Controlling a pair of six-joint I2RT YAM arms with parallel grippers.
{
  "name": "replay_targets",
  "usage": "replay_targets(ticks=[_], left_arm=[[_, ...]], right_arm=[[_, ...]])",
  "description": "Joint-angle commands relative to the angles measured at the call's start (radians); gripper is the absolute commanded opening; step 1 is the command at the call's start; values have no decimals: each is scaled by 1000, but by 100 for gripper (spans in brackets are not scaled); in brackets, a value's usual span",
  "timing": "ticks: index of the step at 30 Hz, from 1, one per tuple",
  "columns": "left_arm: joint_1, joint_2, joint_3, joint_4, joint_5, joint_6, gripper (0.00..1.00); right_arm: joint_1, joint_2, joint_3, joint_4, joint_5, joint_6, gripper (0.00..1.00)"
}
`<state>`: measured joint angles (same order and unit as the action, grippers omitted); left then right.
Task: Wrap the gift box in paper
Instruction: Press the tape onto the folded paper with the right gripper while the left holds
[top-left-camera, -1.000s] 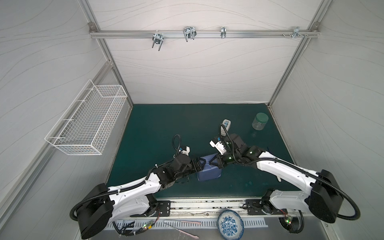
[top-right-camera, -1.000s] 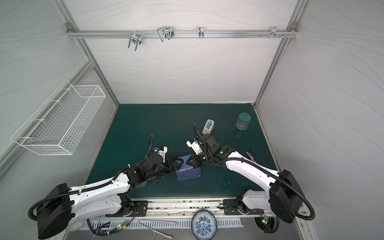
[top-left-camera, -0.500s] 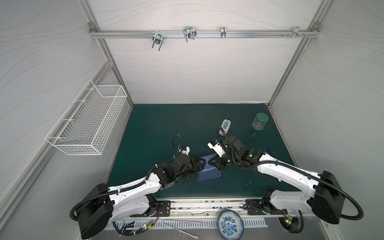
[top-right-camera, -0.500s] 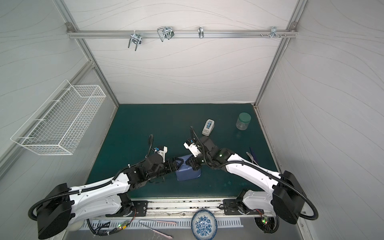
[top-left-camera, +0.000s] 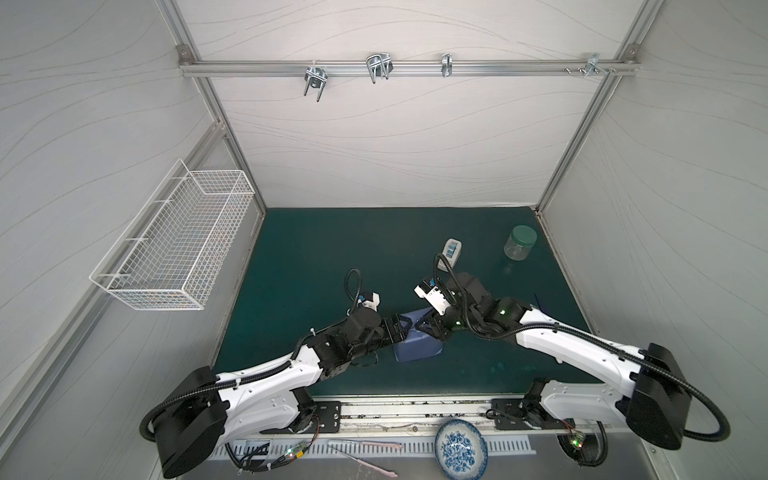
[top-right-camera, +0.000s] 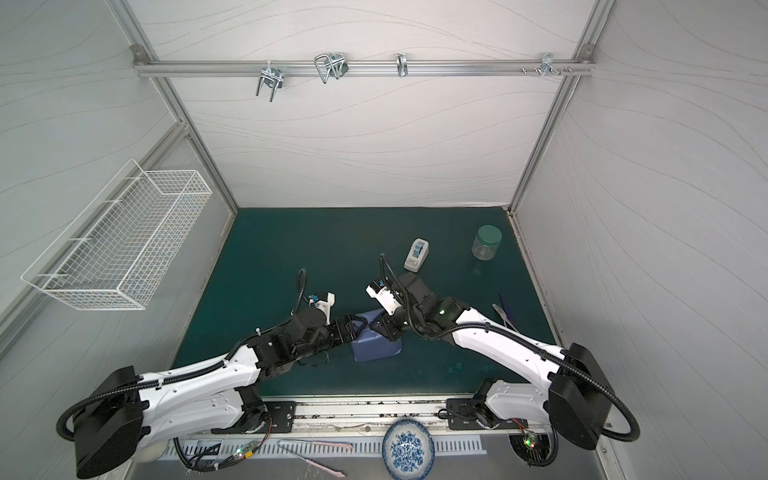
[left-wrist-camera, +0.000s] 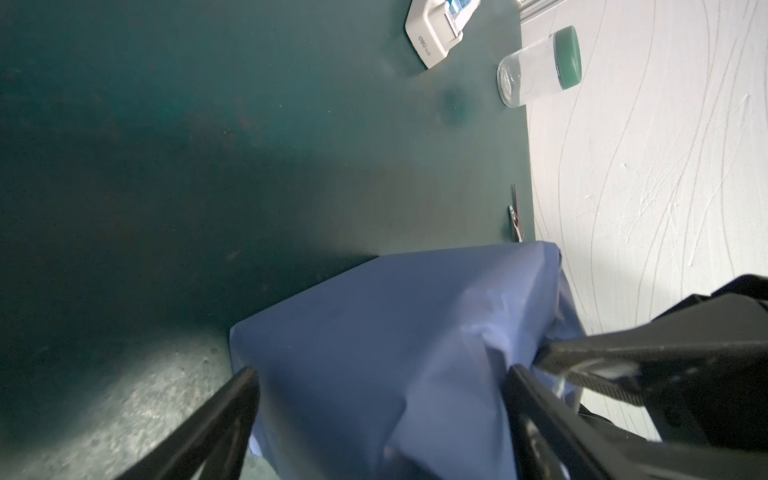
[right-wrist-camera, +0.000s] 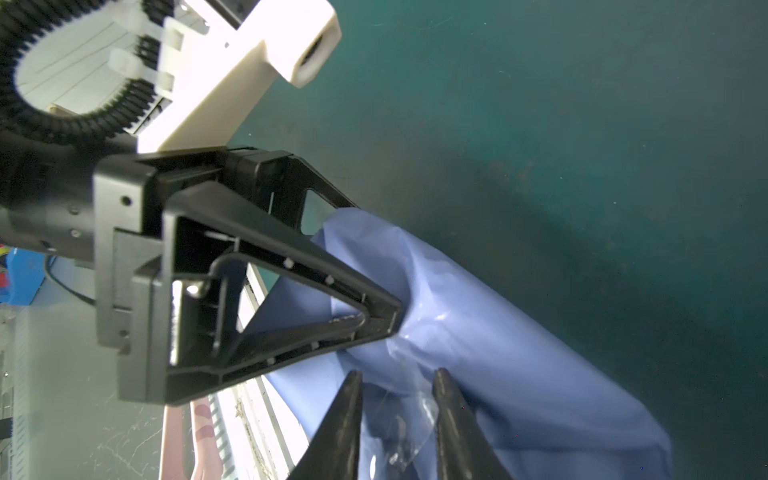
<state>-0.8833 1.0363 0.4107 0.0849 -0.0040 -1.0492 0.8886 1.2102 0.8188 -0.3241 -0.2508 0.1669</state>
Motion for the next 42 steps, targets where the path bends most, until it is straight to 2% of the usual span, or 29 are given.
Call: replay_targets(ticks=[1, 13, 16, 17, 21, 24, 28, 37, 42], left_arm=[[6, 27, -28, -155, -5, 21, 93], [6, 24, -31, -155, -4, 22, 93], [6, 27, -28, -155, -2, 23, 93], [5, 29, -27, -156, -1, 23, 93], [6, 32, -24, -156, -1, 23, 92], [6, 34, -23, -157, 1, 23, 92], [6, 36, -20, -160, 0, 24, 92], [5, 34, -19, -155, 4, 25, 92], [5, 37, -16, -155, 6, 29, 92]], right_arm=[[-2, 16, 24, -72, 43, -26, 34], [-7, -93, 85, -159, 44, -21, 39], [-4, -136, 65, -160, 2, 0, 37], [-3, -145, 55, -151, -16, 6, 35], [-2, -121, 38, -105, -75, 33, 13], [-2, -73, 45, -74, -79, 40, 4], [-4, 3, 71, -47, -52, 41, 0], [-26, 102, 40, -56, 51, 29, 0], [-31, 136, 71, -57, 78, 8, 4]])
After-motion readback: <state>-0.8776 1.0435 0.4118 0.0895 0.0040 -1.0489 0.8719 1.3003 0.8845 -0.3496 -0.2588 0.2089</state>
